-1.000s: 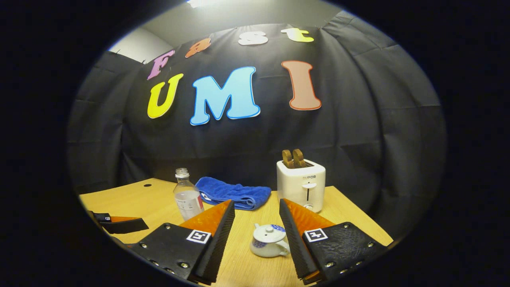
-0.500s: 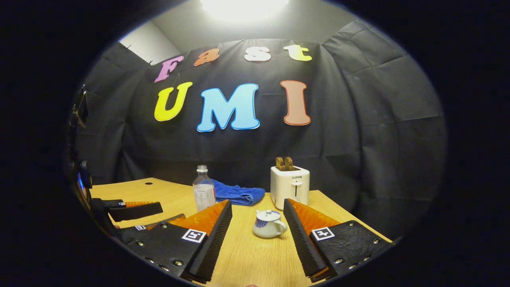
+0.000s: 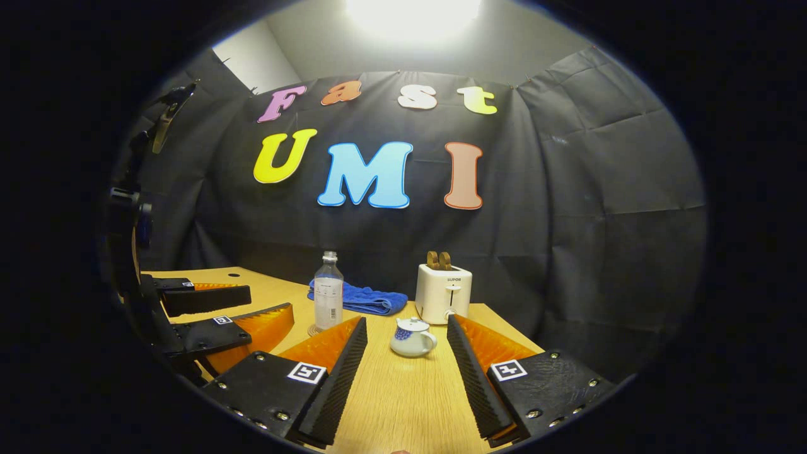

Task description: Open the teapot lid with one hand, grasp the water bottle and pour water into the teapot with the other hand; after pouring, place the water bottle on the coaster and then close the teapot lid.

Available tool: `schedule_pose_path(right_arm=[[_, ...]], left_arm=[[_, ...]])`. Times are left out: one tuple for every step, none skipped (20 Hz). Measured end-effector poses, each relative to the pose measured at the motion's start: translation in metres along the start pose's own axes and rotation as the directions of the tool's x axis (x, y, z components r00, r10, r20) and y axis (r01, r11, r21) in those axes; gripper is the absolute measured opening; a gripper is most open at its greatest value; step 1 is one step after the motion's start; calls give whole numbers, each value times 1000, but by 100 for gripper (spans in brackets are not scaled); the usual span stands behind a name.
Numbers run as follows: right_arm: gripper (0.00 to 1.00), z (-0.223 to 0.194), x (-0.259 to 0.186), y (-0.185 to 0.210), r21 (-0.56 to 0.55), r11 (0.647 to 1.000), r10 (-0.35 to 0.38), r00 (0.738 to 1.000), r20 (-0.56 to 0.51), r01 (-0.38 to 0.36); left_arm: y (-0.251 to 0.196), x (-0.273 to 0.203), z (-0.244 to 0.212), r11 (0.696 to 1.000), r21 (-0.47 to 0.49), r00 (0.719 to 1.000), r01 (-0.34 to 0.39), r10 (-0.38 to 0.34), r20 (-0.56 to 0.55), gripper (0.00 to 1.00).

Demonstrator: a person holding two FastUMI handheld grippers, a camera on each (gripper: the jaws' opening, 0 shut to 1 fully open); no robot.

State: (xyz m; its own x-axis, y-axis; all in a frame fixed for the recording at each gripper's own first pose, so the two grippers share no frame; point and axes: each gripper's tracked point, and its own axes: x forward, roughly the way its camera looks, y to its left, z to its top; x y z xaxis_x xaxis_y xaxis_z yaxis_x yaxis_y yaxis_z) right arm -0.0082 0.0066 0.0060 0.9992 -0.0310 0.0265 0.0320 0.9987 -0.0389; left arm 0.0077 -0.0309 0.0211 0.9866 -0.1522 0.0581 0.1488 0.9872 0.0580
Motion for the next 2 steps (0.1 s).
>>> schedule_pose_path(right_arm=[[80,1,-3,0,-12,1000,-2,1000,11,2],[80,2,-5,-2,-25,1000,-7,1000,20,8]], left_arm=[[-2,-3,1,1000,2,1000,-1,1,2,100],[-2,-4,1,1000,6,1000,-5,5,3,100]])
